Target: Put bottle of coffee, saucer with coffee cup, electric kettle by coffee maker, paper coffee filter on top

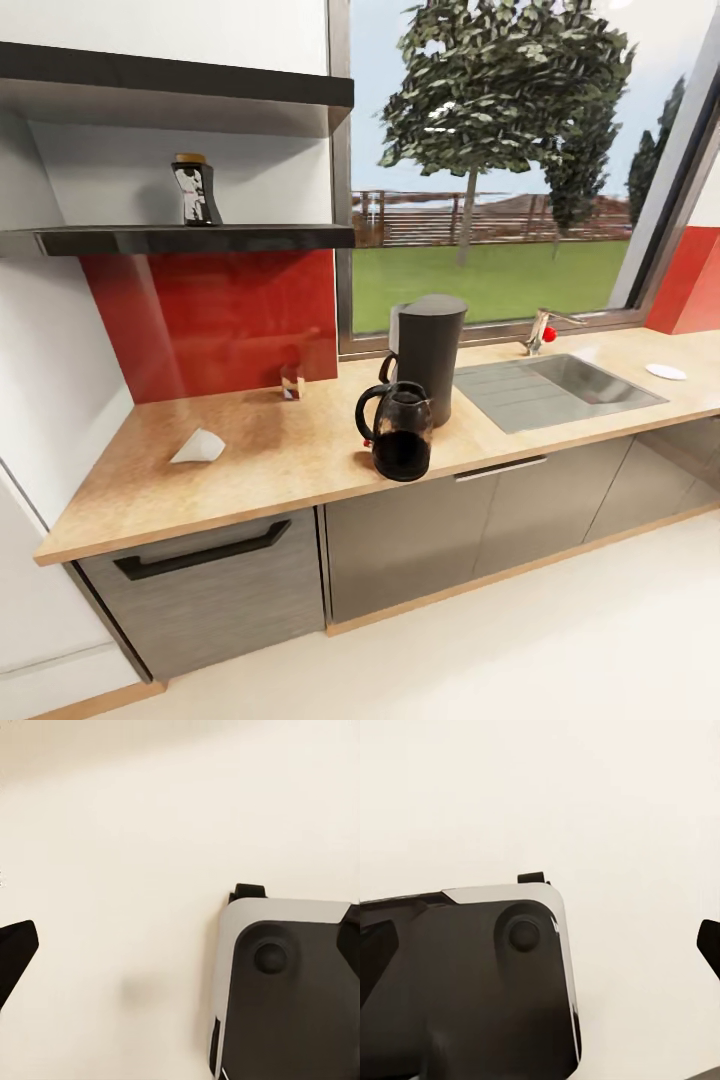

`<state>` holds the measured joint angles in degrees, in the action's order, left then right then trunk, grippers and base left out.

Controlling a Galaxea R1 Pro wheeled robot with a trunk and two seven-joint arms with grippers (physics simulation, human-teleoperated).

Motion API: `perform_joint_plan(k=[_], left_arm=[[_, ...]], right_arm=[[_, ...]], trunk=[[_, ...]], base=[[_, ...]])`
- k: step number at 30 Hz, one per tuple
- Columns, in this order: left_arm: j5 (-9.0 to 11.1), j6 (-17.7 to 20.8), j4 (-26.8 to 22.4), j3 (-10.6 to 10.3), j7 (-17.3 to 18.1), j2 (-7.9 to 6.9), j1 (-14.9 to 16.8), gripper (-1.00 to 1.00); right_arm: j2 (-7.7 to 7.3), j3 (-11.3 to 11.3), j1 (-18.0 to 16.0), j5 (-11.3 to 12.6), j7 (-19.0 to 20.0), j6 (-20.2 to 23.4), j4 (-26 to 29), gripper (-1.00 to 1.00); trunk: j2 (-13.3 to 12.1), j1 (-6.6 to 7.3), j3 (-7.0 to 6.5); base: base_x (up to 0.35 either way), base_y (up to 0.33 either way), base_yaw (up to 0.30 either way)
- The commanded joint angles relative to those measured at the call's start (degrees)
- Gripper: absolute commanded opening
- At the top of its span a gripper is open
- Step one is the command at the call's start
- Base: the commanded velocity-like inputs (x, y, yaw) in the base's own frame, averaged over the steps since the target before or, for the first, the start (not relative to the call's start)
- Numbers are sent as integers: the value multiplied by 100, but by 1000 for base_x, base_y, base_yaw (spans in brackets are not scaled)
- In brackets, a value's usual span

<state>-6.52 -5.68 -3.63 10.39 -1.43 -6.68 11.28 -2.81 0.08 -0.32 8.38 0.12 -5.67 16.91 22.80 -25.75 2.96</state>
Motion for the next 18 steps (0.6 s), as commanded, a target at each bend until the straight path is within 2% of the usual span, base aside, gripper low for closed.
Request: perform_joint_plan(k=[1,8,13,18], left_arm=[[-60,-29,-9,44,-15,-3,9,100],[-56,-91,-230,58,-15,-8,72,100],[-52,-342,-858,59,-15,-2,83,100],[-52,-437,-1776,55,5,32,93,100]], right_arm=[[0,2,-3,51,0,-16,1,100],[0,-7,-3,66,2,-13,11,100],[0,-8,-3,64,-2,-13,-1,100],[7,-8,-3,59,-15,-13,-10,100]], trunk=[[12,-3,12],[12,-3,12],[12,-3,12],[12,-3,12]], base=[[0,0,0],[0,0,0],[0,0,0],[0,0,0]])
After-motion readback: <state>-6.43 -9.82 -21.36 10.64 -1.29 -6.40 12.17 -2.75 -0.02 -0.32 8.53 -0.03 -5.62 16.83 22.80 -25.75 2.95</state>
